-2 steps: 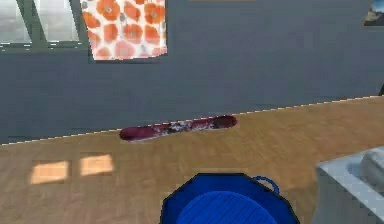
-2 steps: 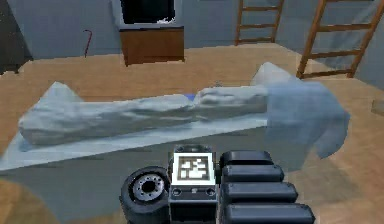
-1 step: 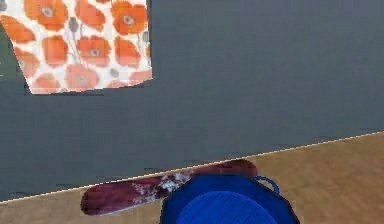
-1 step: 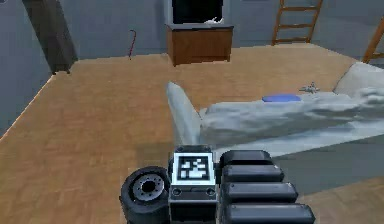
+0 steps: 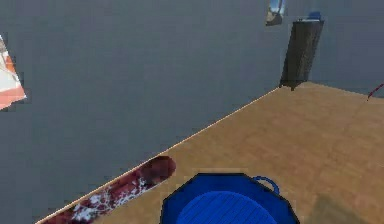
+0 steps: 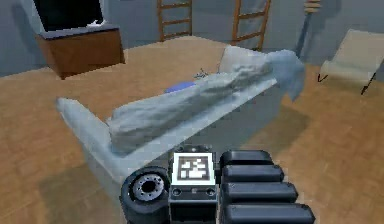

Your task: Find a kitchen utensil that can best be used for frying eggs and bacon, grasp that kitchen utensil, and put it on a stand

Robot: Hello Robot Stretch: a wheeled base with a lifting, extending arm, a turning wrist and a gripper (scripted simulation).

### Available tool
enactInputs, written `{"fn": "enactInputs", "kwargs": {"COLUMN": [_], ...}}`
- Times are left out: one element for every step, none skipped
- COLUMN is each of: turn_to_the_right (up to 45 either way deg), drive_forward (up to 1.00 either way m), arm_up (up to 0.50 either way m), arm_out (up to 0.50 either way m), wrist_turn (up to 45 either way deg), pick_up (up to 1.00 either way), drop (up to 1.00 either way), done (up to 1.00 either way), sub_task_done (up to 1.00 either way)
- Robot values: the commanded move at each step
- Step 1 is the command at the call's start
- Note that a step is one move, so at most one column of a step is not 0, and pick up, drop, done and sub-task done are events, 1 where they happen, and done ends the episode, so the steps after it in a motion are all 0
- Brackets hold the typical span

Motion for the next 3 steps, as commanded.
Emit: {"fn": "enactInputs", "kwargs": {"turn_to_the_right": [0.0,45.0,0.0], "drive_forward": [0.50,0.00,1.00], "arm_up": [0.00,0.00,0.00], "arm_out": [0.00,0.00,0.00], "wrist_turn": [0.0,0.0,0.0], "pick_up": [0.00,0.00,0.00], "drop": [0.00,0.00,0.00], "done": [0.00,0.00,0.00], "sub_task_done": [0.00,0.00,0.00]}}
